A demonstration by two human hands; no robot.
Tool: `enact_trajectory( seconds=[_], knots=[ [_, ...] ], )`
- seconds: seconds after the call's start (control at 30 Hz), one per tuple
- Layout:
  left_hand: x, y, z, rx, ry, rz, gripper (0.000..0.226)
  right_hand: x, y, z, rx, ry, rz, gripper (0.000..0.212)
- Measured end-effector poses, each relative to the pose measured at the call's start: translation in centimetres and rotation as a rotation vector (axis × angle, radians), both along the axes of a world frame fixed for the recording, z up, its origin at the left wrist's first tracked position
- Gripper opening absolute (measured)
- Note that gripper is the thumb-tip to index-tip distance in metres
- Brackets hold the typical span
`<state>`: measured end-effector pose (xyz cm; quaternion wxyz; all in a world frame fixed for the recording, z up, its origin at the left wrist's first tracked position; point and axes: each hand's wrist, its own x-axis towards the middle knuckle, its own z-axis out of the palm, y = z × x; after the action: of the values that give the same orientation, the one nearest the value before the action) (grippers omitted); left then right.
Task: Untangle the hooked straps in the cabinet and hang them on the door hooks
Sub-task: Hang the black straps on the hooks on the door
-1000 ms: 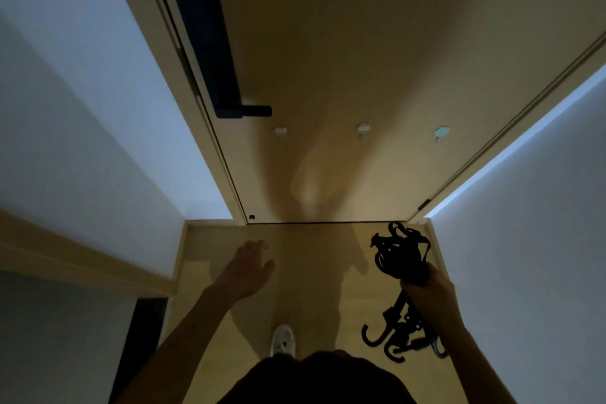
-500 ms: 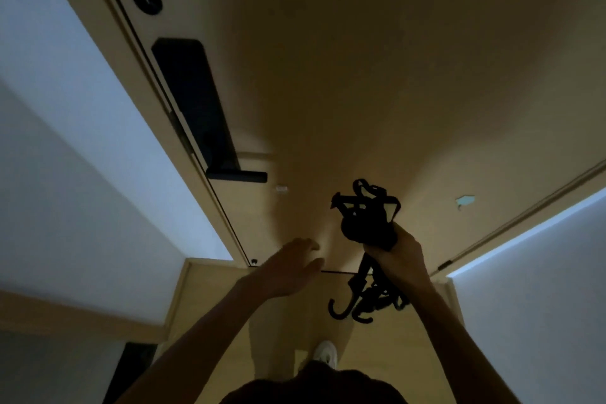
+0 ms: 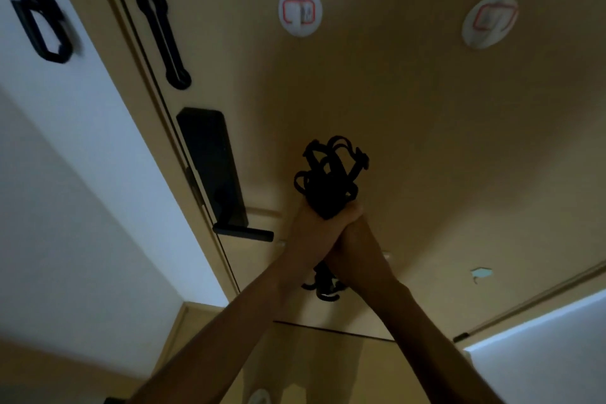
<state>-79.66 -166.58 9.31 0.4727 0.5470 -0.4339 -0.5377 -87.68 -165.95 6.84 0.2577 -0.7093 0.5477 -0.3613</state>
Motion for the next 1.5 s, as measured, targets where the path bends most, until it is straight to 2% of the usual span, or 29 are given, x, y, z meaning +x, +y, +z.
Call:
enact_trajectory(
  seconds=[0.03, 0.07, 0.13, 0.2, 0.27, 0.33, 0.4, 0.47, 0.57, 0.67, 0.8, 0.97, 1.03, 1.17, 1.23, 1.33, 1.4, 1.5],
  knots=[
    [0.4, -0.3, 0.4, -0.011, 0.019, 0.037, 0.038, 0.1, -0.3, 0.5, -0.087, 0.008, 0.046, 0.071],
    [0.8, -0.5, 1.0, -0.023, 0.045, 0.073, 0.026, 0.6, -0.1, 1.4, -0.087, 0.001, 0.161, 0.063],
    [2.0, -1.0, 1.9, -0.056, 0.116, 0.13, 0.012, 0.8, -0.3, 2.4, -0.143, 0.116, 0.226, 0.063],
    [3.3, -1.4, 2.7, -0.107, 0.175, 0.135, 0.008, 0.3, -0.5, 3.9, -0.059, 0.114, 0.294, 0.062],
    [4.8, -1.6, 3.5, -0.202, 0.203, 0.096, 0.013, 0.0, -0.7, 5.6, -0.012, 0.017, 0.27, 0.05],
    [6.0, -1.5, 4.5, -0.284, 0.201, 0.05, 0.022, 0.0, -1.4, 7.1, -0.089, -0.083, 0.137, 0.035],
    [6.7, -1.6, 5.0, -0.337, 0.193, -0.046, 0.018, 0.2, -2.9, 8.8, -0.017, -0.235, 0.017, 0.034],
    [7.1, -1.8, 5.1, -0.343, 0.17, -0.161, 0.008, 1.1, -3.9, 10.7, 0.146, -0.395, 0.072, 0.033],
    [7.6, -1.8, 4.8, -0.263, 0.194, -0.225, 0.017, 2.4, -4.8, 12.2, 0.204, -0.515, 0.093, 0.022],
    [8.6, -2.0, 4.7, -0.147, 0.295, -0.102, 0.034, 2.7, -5.4, 12.6, 0.116, -0.539, 0.011, 0.014],
    [10.4, -2.3, 5.2, -0.235, 0.276, -0.046, 0.013, 2.0, -5.5, 13.3, 0.067, -0.541, -0.011, 0.008],
    [11.8, -3.0, 6.2, -0.305, 0.271, -0.009, 0.012, 1.2, -5.7, 14.4, -0.016, -0.439, -0.01, 0.012],
    [12.4, -3.3, 6.5, -0.328, 0.287, -0.006, 0.01, 0.9, -5.8, 14.7, -0.016, -0.435, -0.023, 0.006],
    [13.3, -3.9, 7.3, -0.333, 0.236, 0.06, 0.033, 0.3, -5.8, 15.3, -0.014, -0.381, -0.021, 0.01],
    [13.2, -4.2, 8.2, -0.351, 0.108, 0.075, 0.036, 0.5, -5.7, 15.7, -0.014, -0.293, 0.02, 0.009],
    [11.9, -4.4, 10.1, -0.421, -0.026, 0.01, 0.024, 1.3, -5.5, 16.6, -0.021, -0.258, 0.103, 0.002],
    [10.9, -4.3, 11.1, -0.485, -0.11, -0.098, 0.009, 2.0, -5.5, 17.2, -0.031, -0.255, 0.146, 0.007],
    [10.1, -4.7, 12.0, -0.47, -0.217, -0.134, 0.039, 2.6, -5.5, 18.0, -0.054, -0.235, 0.168, 0.011]
  ],
)
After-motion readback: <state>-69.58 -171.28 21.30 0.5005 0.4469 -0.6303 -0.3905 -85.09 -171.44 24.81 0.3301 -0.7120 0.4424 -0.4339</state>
